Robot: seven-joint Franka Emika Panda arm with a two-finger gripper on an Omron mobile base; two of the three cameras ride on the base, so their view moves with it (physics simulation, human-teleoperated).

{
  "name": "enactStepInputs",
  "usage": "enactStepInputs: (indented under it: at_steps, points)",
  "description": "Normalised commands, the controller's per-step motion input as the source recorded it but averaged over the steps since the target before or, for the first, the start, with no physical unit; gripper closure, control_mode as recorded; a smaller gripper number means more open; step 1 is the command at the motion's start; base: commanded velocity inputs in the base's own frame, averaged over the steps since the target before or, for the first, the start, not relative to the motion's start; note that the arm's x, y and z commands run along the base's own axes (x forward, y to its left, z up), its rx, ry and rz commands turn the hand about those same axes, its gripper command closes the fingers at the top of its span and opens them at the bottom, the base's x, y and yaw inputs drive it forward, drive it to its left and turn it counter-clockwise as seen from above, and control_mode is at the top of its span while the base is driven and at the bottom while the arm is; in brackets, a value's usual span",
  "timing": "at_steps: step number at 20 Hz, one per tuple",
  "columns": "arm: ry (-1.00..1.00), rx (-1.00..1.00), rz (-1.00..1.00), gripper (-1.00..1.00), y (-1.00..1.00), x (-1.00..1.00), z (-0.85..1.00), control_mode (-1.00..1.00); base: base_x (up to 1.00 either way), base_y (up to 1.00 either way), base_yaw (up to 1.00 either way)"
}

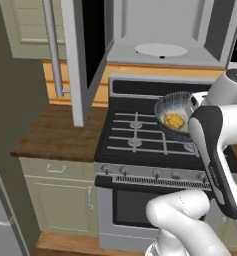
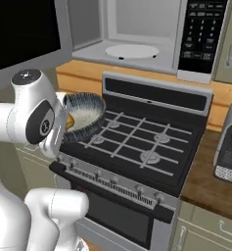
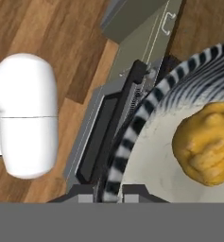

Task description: Pick the squash from the sink and place it in the bowl. Then pick the bowl and place it in the microwave. Then close the microwave door and press the start button.

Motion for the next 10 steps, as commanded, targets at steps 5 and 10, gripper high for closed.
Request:
enactStepInputs:
  at_steps: [5, 10]
  points:
    - [0.0, 0.0, 0.0, 1.0, 0.0, 0.0, 0.0, 1.0, -0.01, -0.15, 0.25]
    - [0.0, 0.0, 0.0, 1.0, 0.0, 0.0, 0.0, 1.0, -0.01, -0.42, 0.05]
